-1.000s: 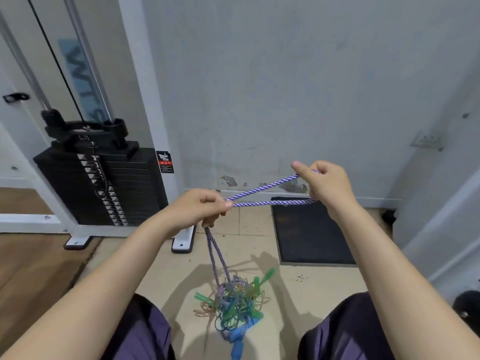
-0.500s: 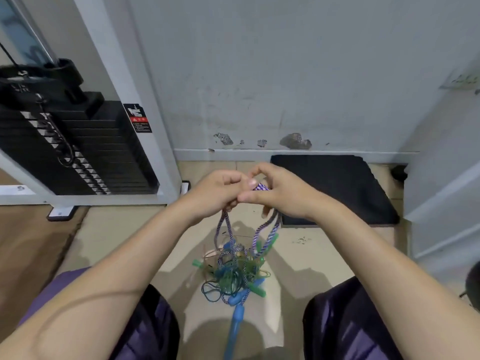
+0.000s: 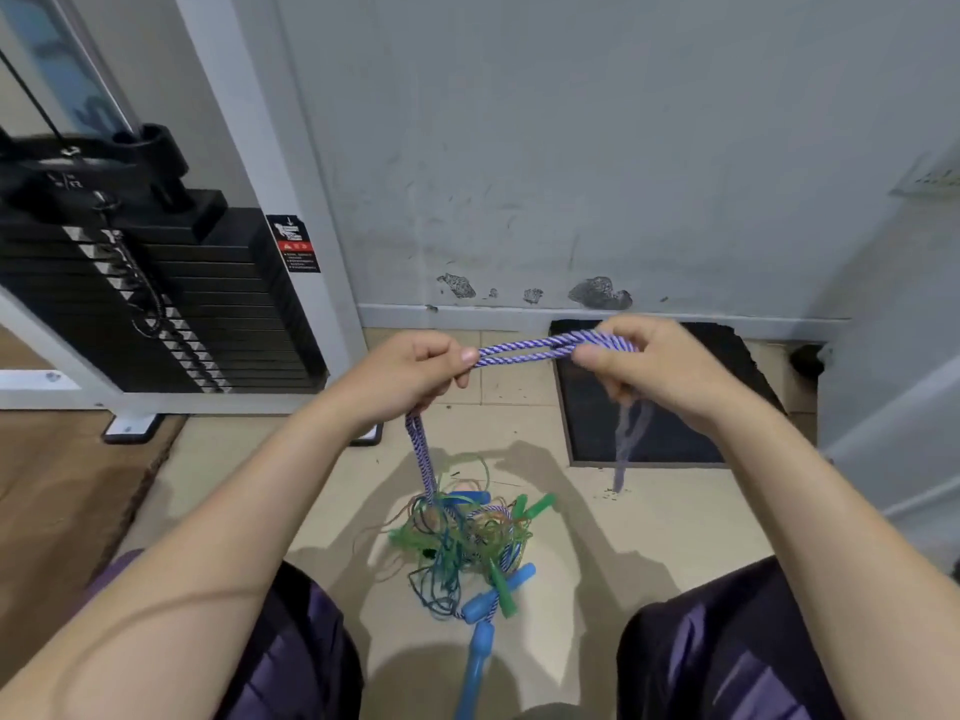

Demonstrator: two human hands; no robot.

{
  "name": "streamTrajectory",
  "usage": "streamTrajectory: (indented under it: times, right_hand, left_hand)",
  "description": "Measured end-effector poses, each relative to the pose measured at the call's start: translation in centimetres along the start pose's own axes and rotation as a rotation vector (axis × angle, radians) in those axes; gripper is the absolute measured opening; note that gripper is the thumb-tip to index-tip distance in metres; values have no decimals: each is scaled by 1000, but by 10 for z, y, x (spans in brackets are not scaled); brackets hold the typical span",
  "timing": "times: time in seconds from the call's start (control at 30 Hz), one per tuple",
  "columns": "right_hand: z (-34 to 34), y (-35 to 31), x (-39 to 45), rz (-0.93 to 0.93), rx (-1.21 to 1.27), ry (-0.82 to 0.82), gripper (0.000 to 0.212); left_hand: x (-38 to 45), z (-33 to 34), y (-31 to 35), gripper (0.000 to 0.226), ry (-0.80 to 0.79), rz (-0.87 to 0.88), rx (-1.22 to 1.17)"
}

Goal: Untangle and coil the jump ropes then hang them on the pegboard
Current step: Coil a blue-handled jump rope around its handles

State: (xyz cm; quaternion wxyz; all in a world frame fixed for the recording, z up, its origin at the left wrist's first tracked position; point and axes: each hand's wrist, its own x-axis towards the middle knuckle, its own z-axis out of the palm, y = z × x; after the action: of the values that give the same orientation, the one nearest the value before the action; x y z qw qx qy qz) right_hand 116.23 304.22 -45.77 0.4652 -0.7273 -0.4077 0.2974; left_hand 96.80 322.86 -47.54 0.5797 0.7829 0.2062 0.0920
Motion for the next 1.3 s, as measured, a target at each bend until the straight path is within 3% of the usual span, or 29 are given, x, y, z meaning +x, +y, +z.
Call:
streamTrajectory:
  times: [0.2,0.3,0.4,0.5,0.6,0.67,0.8,0.87,1.07,1.2,1.3]
  right_hand:
    - [48,-3,-6,2,43,-295,32]
    - [60,1,-8,-8,-82,-323,33]
    - [60,0,-7,-83,-163,-264,30]
    - [48,-2,-5,-147,-6,-92,26]
    - [25,-1,-2,-140,121,179,24]
    - [10,3,1,-119,144,265,24]
    - [3,7,-3,-35,190,80,16]
    - [13,4,-8,10,179,-2,14]
    - [52,1,-13,0,-24,-194,23]
    - [49,0,-8,-65,-145,-74,23]
    - [37,4,-4,-108,-70,113,26]
  left_hand:
    - [-7,29,10,26,-142,41,7]
    - [-8,28,6,27,-146,9,31]
    - [-10,26,2,26,-187,26,-16]
    - [-10,17,-2,25,-230,-2,-50]
    - [-11,0,-9,27,-299,-59,129]
    - [-11,-5,-14,27,-256,-56,195]
    - [-7,-2,-10,28,9,22,-133]
    - [-7,3,-6,28,60,48,-212]
    - [-15,36,-5,22,-108,17,-56]
    - [-13,32,-4,24,-140,-26,-59]
    - [-15,27,-2,27,-166,-54,19]
